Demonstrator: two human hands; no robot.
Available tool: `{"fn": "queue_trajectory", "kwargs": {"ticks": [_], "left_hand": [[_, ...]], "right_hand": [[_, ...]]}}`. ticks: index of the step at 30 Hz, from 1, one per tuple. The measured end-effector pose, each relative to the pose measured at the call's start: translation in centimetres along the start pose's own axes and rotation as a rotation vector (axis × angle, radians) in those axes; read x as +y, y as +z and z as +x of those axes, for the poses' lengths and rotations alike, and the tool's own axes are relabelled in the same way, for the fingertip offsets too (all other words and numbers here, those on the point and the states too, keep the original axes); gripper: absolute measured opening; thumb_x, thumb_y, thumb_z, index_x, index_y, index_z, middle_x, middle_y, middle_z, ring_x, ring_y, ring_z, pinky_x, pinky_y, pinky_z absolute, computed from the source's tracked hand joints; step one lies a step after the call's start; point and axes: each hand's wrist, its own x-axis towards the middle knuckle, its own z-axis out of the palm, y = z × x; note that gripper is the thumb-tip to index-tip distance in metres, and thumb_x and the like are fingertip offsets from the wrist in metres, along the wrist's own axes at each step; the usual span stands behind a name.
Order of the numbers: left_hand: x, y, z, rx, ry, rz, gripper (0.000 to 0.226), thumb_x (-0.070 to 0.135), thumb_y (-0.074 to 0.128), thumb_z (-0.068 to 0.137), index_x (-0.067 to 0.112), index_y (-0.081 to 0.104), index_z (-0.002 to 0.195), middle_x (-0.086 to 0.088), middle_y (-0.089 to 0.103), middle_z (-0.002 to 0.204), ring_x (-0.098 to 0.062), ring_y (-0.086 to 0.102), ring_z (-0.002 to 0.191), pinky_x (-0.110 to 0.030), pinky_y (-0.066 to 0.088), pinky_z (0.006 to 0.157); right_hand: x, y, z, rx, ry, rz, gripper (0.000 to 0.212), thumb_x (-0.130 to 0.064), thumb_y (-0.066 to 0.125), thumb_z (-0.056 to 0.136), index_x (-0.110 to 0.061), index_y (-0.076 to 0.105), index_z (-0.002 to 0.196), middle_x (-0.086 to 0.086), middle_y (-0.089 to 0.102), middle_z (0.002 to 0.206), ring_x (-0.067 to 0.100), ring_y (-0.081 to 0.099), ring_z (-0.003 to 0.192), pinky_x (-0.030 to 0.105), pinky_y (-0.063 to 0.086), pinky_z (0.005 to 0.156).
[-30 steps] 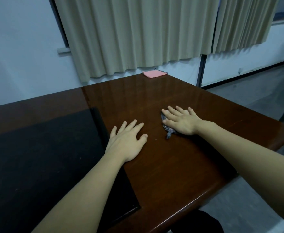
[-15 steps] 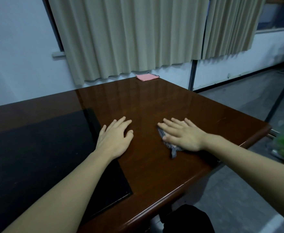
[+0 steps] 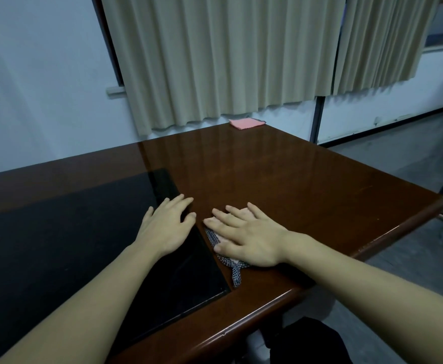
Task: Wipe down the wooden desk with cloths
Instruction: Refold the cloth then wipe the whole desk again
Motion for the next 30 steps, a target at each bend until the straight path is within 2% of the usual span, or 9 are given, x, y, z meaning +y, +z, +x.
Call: {"fn": "queue_trajectory", "kwargs": {"ticks": [4, 8, 11, 14, 18, 21, 24, 30], "left_hand": [[0.3, -0.3, -1.0, -0.005, 0.017, 0.000, 0.053, 0.047, 0.034, 0.107, 0.036, 0.029, 0.159, 0.010, 0.016, 0.168, -0.018, 0.009, 0.156, -0.048, 0.003, 0.126], [0.6, -0.6, -2.2, -0.021, 0.015, -0.011, 0.053, 0.046, 0.034, 0.108, 0.036, 0.028, 0.159, 0.011, 0.016, 0.168, -0.018, 0.008, 0.157, -0.048, 0.002, 0.126], [1.1, -0.3, -3.2, -0.054, 0.020, -0.012, 0.053, 0.047, 0.033, 0.108, 0.036, 0.027, 0.159, 0.011, 0.015, 0.168, -0.018, 0.007, 0.157, -0.049, 0.003, 0.126], [1.7, 0.2, -3.9, -0.077, 0.025, -0.019, 0.053, 0.048, 0.033, 0.108, 0.037, 0.026, 0.159, 0.011, 0.014, 0.169, -0.019, 0.007, 0.157, -0.048, 0.003, 0.126], [2.2, 0.3, -4.4, -0.090, 0.022, -0.017, 0.054, 0.049, 0.032, 0.108, 0.037, 0.025, 0.160, 0.010, 0.014, 0.169, -0.021, 0.008, 0.157, -0.048, 0.004, 0.126], [2.0, -0.1, -4.4, -0.087, 0.013, 0.005, 0.054, 0.049, 0.033, 0.108, 0.037, 0.025, 0.159, 0.010, 0.014, 0.169, -0.020, 0.008, 0.157, -0.049, 0.004, 0.126], [0.9, -0.7, -4.1, -0.075, 0.001, 0.015, 0.054, 0.049, 0.032, 0.107, 0.037, 0.025, 0.160, 0.010, 0.014, 0.169, -0.020, 0.007, 0.157, -0.049, 0.004, 0.126], [-2.4, -0.7, -3.1, -0.039, -0.060, 0.046, 0.055, 0.049, 0.033, 0.107, 0.036, 0.023, 0.160, 0.010, 0.014, 0.169, -0.019, 0.006, 0.157, -0.051, 0.004, 0.126]], "right_hand": [[2.6, -0.5, -1.1, 0.005, 0.067, 0.028, 0.062, -0.066, 0.018, 0.102, -0.048, -0.003, 0.158, -0.016, -0.009, 0.168, 0.009, -0.012, 0.154, 0.047, -0.011, 0.124], [7.5, -0.8, -2.3, 0.030, 0.263, 0.042, 0.063, -0.067, 0.016, 0.102, -0.047, -0.004, 0.158, -0.014, -0.006, 0.169, 0.014, -0.007, 0.156, 0.049, -0.008, 0.124], [8.7, -0.3, -4.2, 0.047, 0.348, 0.040, 0.064, -0.068, 0.014, 0.101, -0.047, -0.005, 0.159, -0.012, -0.006, 0.169, 0.016, -0.007, 0.156, 0.052, -0.007, 0.124], [6.4, 0.3, -6.1, 0.042, 0.315, 0.038, 0.065, -0.068, 0.014, 0.101, -0.047, -0.006, 0.158, -0.012, -0.008, 0.169, 0.016, -0.009, 0.156, 0.053, -0.008, 0.124], [2.0, 1.1, -7.5, 0.043, 0.176, 0.027, 0.063, -0.066, 0.016, 0.102, -0.047, -0.006, 0.159, -0.015, -0.011, 0.168, 0.014, -0.012, 0.155, 0.051, -0.010, 0.124], [1.3, 1.2, -7.6, 0.038, 0.126, 0.043, 0.062, -0.065, 0.018, 0.103, -0.049, -0.006, 0.157, -0.017, -0.012, 0.167, 0.011, -0.014, 0.154, 0.049, -0.012, 0.124], [2.6, 0.7, -6.7, 0.015, 0.140, 0.048, 0.062, -0.067, 0.017, 0.101, -0.051, -0.005, 0.156, -0.019, -0.011, 0.166, 0.009, -0.012, 0.154, 0.048, -0.011, 0.124], [7.3, -0.3, -1.4, 0.034, 0.310, 0.027, 0.064, -0.069, 0.013, 0.100, -0.048, -0.005, 0.158, -0.013, -0.007, 0.169, 0.016, -0.006, 0.156, 0.053, -0.006, 0.124]]}}
